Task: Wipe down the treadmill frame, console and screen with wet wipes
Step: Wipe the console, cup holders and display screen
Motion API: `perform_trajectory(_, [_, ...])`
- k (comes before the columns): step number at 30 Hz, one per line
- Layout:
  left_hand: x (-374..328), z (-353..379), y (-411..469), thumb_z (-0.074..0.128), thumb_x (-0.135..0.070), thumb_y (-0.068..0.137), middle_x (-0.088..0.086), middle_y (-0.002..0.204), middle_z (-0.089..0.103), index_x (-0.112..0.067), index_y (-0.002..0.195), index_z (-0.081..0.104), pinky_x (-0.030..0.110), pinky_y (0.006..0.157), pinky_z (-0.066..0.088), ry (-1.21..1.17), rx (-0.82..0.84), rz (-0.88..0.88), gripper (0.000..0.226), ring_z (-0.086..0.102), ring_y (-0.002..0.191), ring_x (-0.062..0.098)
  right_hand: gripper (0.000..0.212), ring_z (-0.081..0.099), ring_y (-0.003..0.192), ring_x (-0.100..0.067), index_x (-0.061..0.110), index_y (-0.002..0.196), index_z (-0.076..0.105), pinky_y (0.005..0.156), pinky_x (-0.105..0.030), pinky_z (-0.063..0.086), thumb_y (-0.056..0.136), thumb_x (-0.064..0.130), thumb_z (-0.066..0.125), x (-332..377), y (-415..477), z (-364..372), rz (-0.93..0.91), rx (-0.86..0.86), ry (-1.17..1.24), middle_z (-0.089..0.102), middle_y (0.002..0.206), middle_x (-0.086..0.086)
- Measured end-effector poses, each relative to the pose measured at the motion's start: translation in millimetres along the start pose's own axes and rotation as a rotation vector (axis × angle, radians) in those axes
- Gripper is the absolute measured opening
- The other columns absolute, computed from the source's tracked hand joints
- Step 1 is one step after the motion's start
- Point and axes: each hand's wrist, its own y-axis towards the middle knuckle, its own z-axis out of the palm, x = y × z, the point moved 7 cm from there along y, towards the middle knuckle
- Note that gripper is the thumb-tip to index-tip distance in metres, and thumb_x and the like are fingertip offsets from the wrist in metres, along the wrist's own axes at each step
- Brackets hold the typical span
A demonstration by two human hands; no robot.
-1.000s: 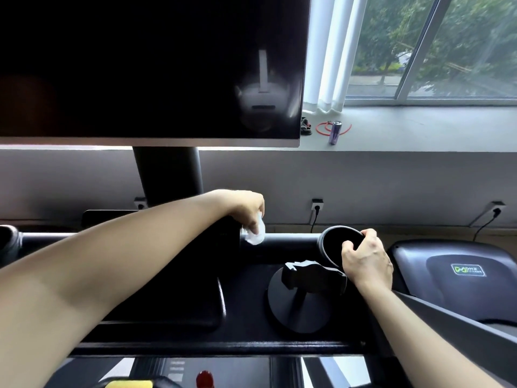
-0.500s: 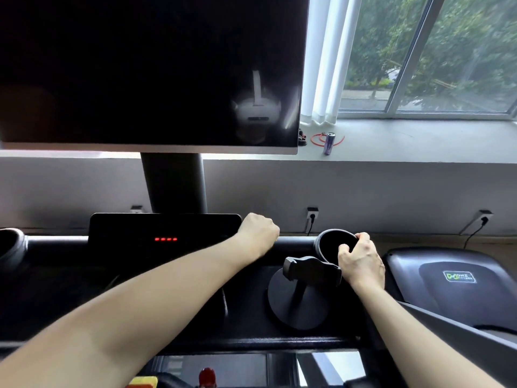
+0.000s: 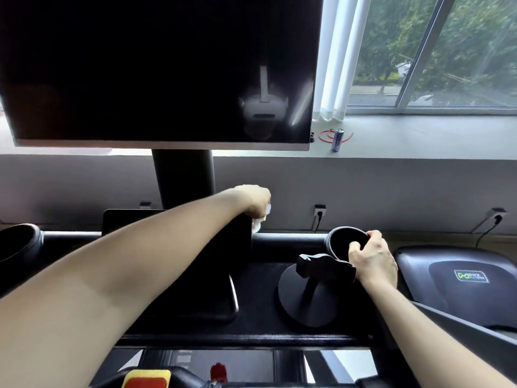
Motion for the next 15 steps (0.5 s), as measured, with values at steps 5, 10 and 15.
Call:
perform_trajectory(5, [32.0, -0.1, 7.2, 0.061, -0.004, 0.085, -0.002, 0.072, 0.070, -0.012, 0.085, 0.079, 0.025, 0.061, 0.050, -0.291, -0.002, -0.032, 0.019, 0.065, 0.073, 0.020, 0.044, 0.059, 0.115, -0.041, 0.010, 0.132, 0.049, 0.096, -0.046, 0.044, 0.093, 0.029, 0.051, 3.6, -0.6, -0.5, 0.001, 0.001, -0.012, 0.059, 0.130, -0.020])
perform_trajectory(10, [39.0, 14.3, 5.4, 0.051, -0.036, 0.078, 0.005, 0.092, 0.069, -0.017, 0.076, 0.063, 0.032, 0.069, 0.046, -0.382, 0.109, -0.068, 0.022, 0.057, 0.073, 0.022, 0.042, 0.060, 0.115, -0.040, 0.011, 0.131, 0.050, 0.096, -0.046, 0.045, 0.093, 0.030, 0.050, 3.2, -1.4, -2.3, 0.010, 0.012, -0.012, 0.060, 0.130, -0.018])
perform_trajectory(15, [51.0, 20.0, -8.5, 0.036, -0.068, 0.100, 0.001, 0.160, 0.042, -0.027, 0.152, 0.046, 0.038, 0.114, 0.034, -0.212, 0.298, -0.151, 0.067, 0.043, 0.143, 0.027, 0.041, 0.060, 0.114, -0.040, 0.012, 0.129, 0.050, 0.095, -0.045, 0.045, 0.093, 0.030, 0.050, -0.6, 0.6, -0.4, 0.013, 0.012, -0.014, 0.061, 0.128, -0.019])
